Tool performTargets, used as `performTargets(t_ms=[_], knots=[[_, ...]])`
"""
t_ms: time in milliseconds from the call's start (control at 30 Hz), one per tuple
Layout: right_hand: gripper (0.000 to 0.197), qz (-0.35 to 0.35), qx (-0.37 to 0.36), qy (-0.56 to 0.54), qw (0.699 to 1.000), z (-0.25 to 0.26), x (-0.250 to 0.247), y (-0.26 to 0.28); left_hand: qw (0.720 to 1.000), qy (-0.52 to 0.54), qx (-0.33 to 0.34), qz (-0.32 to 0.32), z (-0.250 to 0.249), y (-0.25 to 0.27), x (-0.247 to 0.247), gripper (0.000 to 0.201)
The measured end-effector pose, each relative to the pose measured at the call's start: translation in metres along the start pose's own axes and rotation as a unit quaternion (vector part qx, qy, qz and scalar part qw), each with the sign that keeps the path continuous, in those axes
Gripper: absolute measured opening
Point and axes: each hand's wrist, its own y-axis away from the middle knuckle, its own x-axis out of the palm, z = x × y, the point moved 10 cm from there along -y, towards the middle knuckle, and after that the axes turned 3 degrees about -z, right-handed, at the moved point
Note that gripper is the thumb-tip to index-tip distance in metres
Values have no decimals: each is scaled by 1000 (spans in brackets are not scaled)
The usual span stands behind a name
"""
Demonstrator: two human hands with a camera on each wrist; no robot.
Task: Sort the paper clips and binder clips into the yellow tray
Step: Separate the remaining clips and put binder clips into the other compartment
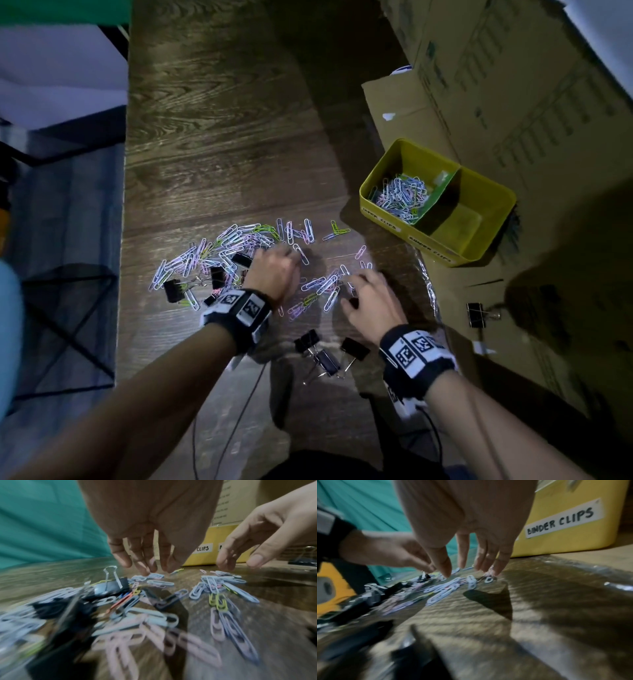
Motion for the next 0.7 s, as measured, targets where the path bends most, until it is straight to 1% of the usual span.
performTargets(t_ms=[33,67,167,200,267,333,467,533,567,600,633,700], knots=[[47,-16,13,16,1000,-5,-7,-3,1000,21,2,-22,-6,-11,-6,28],[55,-24,30,24,999,-10,-11,-6,999,41,-5,-22,-9,-23,-9,36],[91,-18,77,29,996,-26,-13,-14,996,49,-58,52,-7,-54,8,61],[103,-12,83,39,996,-28,-11,-17,993,43,-77,81,-4,-59,17,65],[122,8,82,70,994,-29,-5,-22,987,31,-102,124,-2,-61,34,67],[130,28,82,93,992,-30,2,-27,984,15,-99,147,-7,-55,46,65],[138,20,67,101,992,-21,-1,-38,992,4,-30,125,-41,-23,57,61],[141,15,69,102,992,-20,-7,-46,990,19,6,141,-55,-4,65,58],[141,20,80,91,992,-22,-8,-49,989,37,16,139,-59,2,65,56],[140,27,93,77,992,-26,-9,-51,991,65,20,111,-60,1,57,55],[140,35,100,68,992,-28,-8,-52,993,96,15,67,-59,-5,45,53],[140,46,111,63,991,-32,-4,-48,994,104,-12,-9,-51,-25,20,51]])
